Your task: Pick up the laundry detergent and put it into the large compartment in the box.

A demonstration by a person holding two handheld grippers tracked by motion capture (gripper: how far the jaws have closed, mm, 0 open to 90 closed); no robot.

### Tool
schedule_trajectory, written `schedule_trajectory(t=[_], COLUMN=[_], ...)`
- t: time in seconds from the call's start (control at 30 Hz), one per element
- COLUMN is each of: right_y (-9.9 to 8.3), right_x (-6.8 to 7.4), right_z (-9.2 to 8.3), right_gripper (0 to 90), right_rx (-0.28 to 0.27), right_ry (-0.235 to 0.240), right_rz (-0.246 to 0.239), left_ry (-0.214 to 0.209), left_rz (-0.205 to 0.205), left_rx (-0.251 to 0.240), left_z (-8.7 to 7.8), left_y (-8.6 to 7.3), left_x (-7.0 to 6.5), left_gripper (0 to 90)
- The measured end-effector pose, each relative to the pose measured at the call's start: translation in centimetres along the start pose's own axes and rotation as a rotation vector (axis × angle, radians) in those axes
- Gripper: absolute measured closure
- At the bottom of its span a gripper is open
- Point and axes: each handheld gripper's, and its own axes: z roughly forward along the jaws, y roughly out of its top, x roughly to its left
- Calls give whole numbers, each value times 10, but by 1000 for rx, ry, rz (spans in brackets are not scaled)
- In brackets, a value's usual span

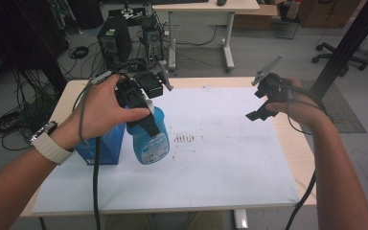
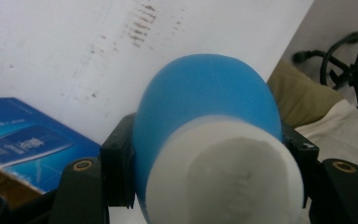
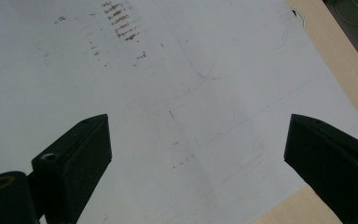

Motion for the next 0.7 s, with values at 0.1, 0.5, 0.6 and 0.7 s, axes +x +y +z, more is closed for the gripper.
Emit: schedule_trajectory(t=[0.1, 0.5, 0.6, 0.7], right_y=[0, 4, 5, 6], right_x=[0, 0, 1, 1], right_z=[0, 0, 0, 0], right_gripper=[75, 75, 75, 76], right_rx=[0, -4, -4, -6], right_ry=[-1, -2, -4, -3], right_rz=[1, -5, -6, -8], left_ry=[7, 57, 66, 66], left_rz=[-45, -155, -180, -210], left_rx=[-13, -7, -3, 0], left_z=[-6, -30, -34, -39], left_y=[-1, -2, -2, -2], left_x=[4, 14, 15, 18], left_gripper=[376, 376, 376, 376])
